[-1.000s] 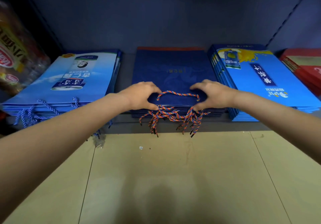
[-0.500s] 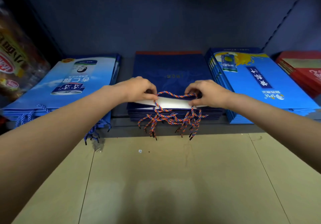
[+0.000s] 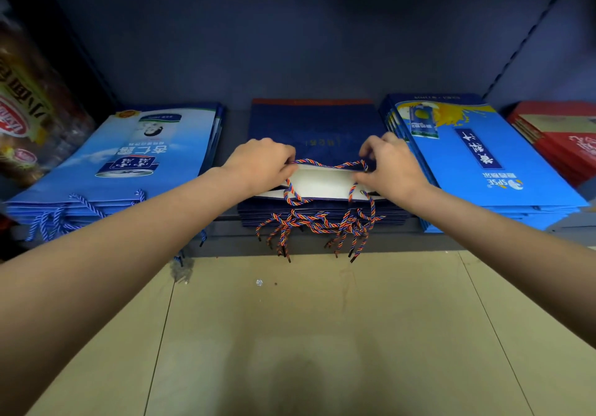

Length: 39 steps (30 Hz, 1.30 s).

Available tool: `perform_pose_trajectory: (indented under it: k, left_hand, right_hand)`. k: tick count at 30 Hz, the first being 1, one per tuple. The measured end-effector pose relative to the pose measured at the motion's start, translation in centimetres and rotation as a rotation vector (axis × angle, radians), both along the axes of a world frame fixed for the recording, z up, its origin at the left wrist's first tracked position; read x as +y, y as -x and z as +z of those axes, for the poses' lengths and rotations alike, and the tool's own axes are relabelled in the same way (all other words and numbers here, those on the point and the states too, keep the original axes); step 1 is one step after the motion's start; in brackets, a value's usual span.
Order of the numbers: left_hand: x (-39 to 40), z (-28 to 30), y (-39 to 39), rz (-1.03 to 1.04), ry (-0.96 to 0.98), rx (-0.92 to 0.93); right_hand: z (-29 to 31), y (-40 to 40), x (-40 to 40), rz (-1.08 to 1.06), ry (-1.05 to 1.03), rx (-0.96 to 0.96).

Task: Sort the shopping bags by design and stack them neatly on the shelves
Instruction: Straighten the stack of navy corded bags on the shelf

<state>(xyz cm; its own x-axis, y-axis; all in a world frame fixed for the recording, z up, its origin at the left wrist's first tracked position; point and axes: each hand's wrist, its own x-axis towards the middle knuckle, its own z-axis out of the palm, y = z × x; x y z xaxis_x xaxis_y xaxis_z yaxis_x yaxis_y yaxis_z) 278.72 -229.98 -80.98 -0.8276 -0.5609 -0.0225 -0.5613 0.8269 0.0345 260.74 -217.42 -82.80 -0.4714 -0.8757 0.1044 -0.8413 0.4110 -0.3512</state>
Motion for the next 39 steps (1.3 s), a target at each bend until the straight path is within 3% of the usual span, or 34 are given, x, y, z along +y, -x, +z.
perform_pose_trajectory:
  k: [3,11,20,25,28,31,33,36,39]
  left_hand:
    - [0.4,-0.1,0.5,0.03,0.025,0.035]
    - [0.9,-0.8,0.4,0.007,0.016,-0.075]
    - [2.6,-1.9,2.5,0.008,0.07,-0.223]
    - [2.7,-1.7,3.2,0.002,0.058,-0.252]
    - [2.5,-1.7,3.5,0.028,0.039,-0.244]
    - [2.5,-2.1,3.8,0.054,0.033,-0.262]
    - [2.6,-2.4,3.9,0.059,0.04,-0.279]
    - [2.6,-2.7,3.9,0.039,0.074,-0.278]
    - [3.1,-2.9,3.6,0.014,0.135,-0.291]
  right_hand:
    - [-0.5,-0.3,-0.1,-0.15,-0.025,-0.125]
    - [1.1,-0.8,1.1,-0.053,-0.364,0.068]
    - [2.2,-2.3,4.1,0.128,-0.367,0.658]
    - [1.0,-1.0,4.8,0.255,-0.122,0.739]
    - [2.2,-2.6,4.7,0.196,-0.203,0.624]
    - [1.0,-2.6,5.7,0.123,-0.361,0.233]
    - [0.7,-1.7,6.2,0.063,-0.362,0.095]
    - [0.5,-0.7,6.3,0.014,-0.335,0.059]
    - [0.2,-1.3,6.2,0.075,-0.167,0.089]
